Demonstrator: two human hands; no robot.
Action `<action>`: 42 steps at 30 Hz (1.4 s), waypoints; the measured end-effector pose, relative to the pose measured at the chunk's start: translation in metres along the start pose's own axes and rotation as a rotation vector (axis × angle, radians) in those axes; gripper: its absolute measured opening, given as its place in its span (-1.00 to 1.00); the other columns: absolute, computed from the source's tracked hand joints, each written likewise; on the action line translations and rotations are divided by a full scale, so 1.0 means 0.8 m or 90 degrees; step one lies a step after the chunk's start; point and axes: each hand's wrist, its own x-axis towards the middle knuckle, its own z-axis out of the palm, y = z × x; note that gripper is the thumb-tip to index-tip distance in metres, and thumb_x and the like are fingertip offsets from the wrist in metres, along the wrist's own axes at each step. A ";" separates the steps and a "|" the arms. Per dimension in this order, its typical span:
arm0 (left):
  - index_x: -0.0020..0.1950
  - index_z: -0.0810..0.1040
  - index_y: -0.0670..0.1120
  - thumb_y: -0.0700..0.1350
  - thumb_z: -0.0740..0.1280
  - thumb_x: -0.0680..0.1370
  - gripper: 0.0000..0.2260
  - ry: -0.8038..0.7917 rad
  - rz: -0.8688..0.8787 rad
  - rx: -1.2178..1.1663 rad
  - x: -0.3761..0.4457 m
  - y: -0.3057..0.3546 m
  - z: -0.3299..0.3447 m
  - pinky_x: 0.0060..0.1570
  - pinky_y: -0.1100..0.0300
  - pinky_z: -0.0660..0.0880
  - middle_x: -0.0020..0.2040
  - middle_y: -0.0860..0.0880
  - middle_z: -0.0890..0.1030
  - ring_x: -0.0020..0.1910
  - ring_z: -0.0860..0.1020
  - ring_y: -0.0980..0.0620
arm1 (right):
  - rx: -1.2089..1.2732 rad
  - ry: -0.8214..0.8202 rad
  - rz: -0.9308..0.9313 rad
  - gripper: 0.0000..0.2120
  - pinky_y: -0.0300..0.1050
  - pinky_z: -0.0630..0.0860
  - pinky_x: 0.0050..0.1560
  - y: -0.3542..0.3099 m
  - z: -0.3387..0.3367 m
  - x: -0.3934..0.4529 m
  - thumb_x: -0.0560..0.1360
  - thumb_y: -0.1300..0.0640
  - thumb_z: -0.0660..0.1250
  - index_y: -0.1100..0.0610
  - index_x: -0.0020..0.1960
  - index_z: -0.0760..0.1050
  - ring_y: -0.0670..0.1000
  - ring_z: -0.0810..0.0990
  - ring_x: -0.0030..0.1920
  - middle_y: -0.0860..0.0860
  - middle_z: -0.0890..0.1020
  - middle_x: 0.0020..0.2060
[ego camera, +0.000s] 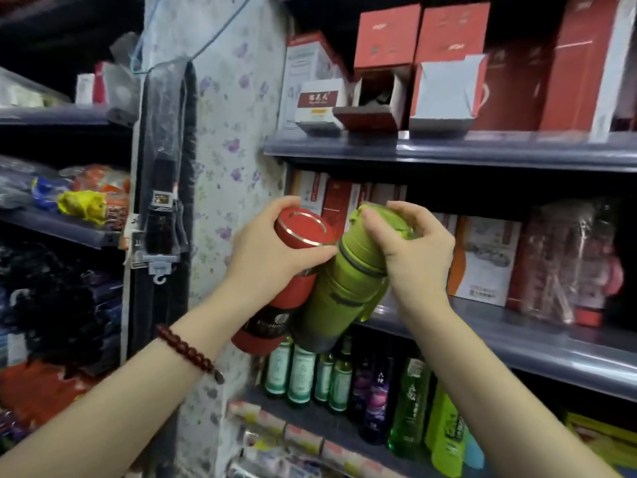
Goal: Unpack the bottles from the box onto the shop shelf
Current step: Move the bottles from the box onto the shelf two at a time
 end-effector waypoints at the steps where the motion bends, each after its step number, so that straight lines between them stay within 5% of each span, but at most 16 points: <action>1: 0.23 0.48 0.17 0.07 0.61 0.17 -0.34 0.002 0.026 0.012 0.006 0.007 0.008 0.19 0.14 0.48 0.08 0.12 0.60 0.08 0.56 0.10 | 0.007 0.025 -0.005 -0.71 -0.27 0.54 -0.09 -0.001 -0.005 0.005 0.29 -0.05 0.57 -0.01 -0.04 0.62 -0.16 0.63 -0.13 -0.11 0.67 -0.18; 8: 0.30 0.42 0.15 0.07 0.60 0.19 -0.28 -0.038 0.165 0.071 0.033 0.044 0.052 0.24 0.17 0.41 0.18 0.15 0.53 0.22 0.46 0.05 | 0.125 0.157 0.000 -0.67 -0.24 0.52 -0.08 0.014 -0.038 0.042 0.22 -0.12 0.55 0.00 -0.09 0.63 -0.13 0.62 -0.13 -0.05 0.67 -0.15; 14: 0.34 0.39 0.12 0.06 0.58 0.23 -0.28 -0.061 0.225 0.094 0.050 0.072 0.094 -0.02 0.71 0.13 0.14 0.24 0.44 0.19 0.36 0.14 | 0.210 0.207 0.013 -0.64 -0.18 0.57 -0.04 0.020 -0.073 0.078 0.24 -0.03 0.58 0.12 -0.06 0.63 -0.04 0.65 -0.11 0.10 0.68 -0.10; 18: 0.33 0.39 0.10 0.07 0.58 0.24 -0.29 -0.080 0.268 0.105 0.059 0.087 0.128 -0.01 0.61 0.19 0.12 0.25 0.40 0.16 0.35 0.15 | 0.231 0.241 0.013 -0.53 -0.12 0.60 0.00 0.033 -0.101 0.103 0.17 -0.12 0.57 0.16 -0.05 0.64 0.06 0.67 -0.03 0.20 0.68 -0.02; 23: 0.31 0.43 0.07 0.05 0.59 0.22 -0.31 -0.087 0.262 0.097 0.070 0.094 0.172 0.07 0.39 0.31 0.16 0.18 0.49 0.18 0.41 0.09 | 0.211 0.253 0.014 -0.66 -0.19 0.57 -0.08 0.045 -0.131 0.122 0.28 0.04 0.58 0.17 -0.03 0.63 -0.05 0.65 -0.15 0.09 0.68 -0.14; 28: 0.24 0.48 0.14 0.08 0.60 0.19 -0.35 -0.086 0.193 0.048 0.084 0.083 0.200 0.19 0.27 0.38 0.15 0.14 0.56 0.16 0.50 0.11 | 0.079 0.224 -0.004 -0.59 -0.03 0.60 0.04 0.058 -0.148 0.135 0.14 -0.20 0.55 -0.01 -0.11 0.63 -0.07 0.65 -0.13 -0.05 0.69 -0.18; 33: 0.24 0.44 0.11 0.09 0.61 0.19 -0.33 -0.066 0.104 -0.003 0.112 0.066 0.210 0.12 0.26 0.37 0.18 0.09 0.53 0.19 0.49 0.06 | -0.036 0.119 0.074 -0.46 0.05 0.60 0.10 0.051 -0.144 0.172 0.07 -0.29 0.57 0.00 -0.07 0.63 -0.02 0.66 -0.03 -0.08 0.69 -0.14; 37: 0.23 0.43 0.03 0.10 0.60 0.19 -0.32 -0.062 0.044 -0.009 0.130 0.048 0.214 0.06 0.24 0.38 0.12 0.07 0.53 0.12 0.51 0.07 | -0.034 0.015 0.143 -0.13 0.07 0.60 0.10 0.052 -0.131 0.199 -0.19 -0.39 0.58 0.10 -0.02 0.66 0.04 0.69 -0.02 -0.03 0.73 -0.12; 42: 0.20 0.48 0.01 0.14 0.59 0.19 -0.35 -0.054 0.008 -0.049 0.151 0.027 0.210 0.10 0.15 0.49 0.05 0.06 0.57 0.08 0.56 0.04 | -0.098 -0.087 0.112 -0.33 0.12 0.63 0.05 0.057 -0.120 0.212 -0.08 -0.14 0.66 0.15 -0.06 0.65 0.09 0.71 -0.09 0.03 0.74 -0.15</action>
